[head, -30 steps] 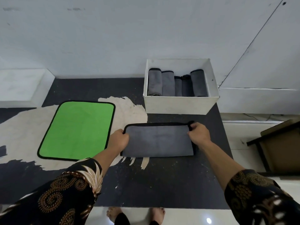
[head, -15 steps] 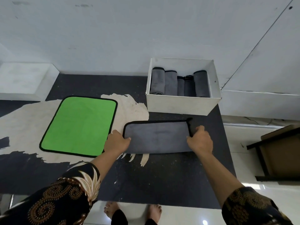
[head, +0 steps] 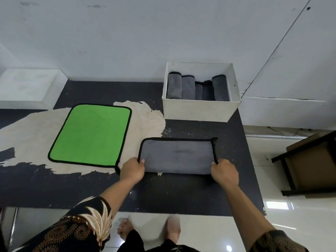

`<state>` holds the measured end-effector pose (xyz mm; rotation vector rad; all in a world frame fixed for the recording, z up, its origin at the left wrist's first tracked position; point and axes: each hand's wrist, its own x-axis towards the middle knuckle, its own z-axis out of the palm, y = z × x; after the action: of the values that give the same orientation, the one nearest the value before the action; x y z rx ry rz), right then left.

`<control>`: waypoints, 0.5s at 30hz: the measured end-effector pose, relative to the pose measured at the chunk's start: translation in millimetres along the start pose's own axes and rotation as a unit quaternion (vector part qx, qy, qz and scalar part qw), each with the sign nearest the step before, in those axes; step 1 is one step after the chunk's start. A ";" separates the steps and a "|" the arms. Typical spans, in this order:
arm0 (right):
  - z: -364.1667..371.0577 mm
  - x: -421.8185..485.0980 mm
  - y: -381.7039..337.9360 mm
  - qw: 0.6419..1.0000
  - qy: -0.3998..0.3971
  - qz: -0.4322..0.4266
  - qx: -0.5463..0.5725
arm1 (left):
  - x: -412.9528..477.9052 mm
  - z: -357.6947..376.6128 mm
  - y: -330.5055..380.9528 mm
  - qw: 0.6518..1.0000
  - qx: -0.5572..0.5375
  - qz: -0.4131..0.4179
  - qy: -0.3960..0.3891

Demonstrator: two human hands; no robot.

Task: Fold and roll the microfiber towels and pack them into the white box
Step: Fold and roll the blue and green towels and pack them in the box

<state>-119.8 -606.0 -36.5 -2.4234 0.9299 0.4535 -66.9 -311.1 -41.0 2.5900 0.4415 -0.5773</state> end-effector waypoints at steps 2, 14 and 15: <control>5.2 -10.0 7.4 1.000 0.002 0.014 -0.016 | -6.7 3.9 -9.3 1.000 -0.012 -0.001 -0.014; 15.8 -33.8 -23.1 0.978 0.134 -0.084 -0.134 | -11.4 -8.4 -5.7 0.999 0.007 0.029 0.031; 21.1 -35.3 -31.0 0.971 0.137 -0.127 -0.150 | -13.8 -7.4 -4.1 0.996 0.041 0.060 0.057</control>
<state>-126.2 -555.8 -27.0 -2.8887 0.6805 0.1761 -78.0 -306.8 -30.0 2.7160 0.3021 -0.4160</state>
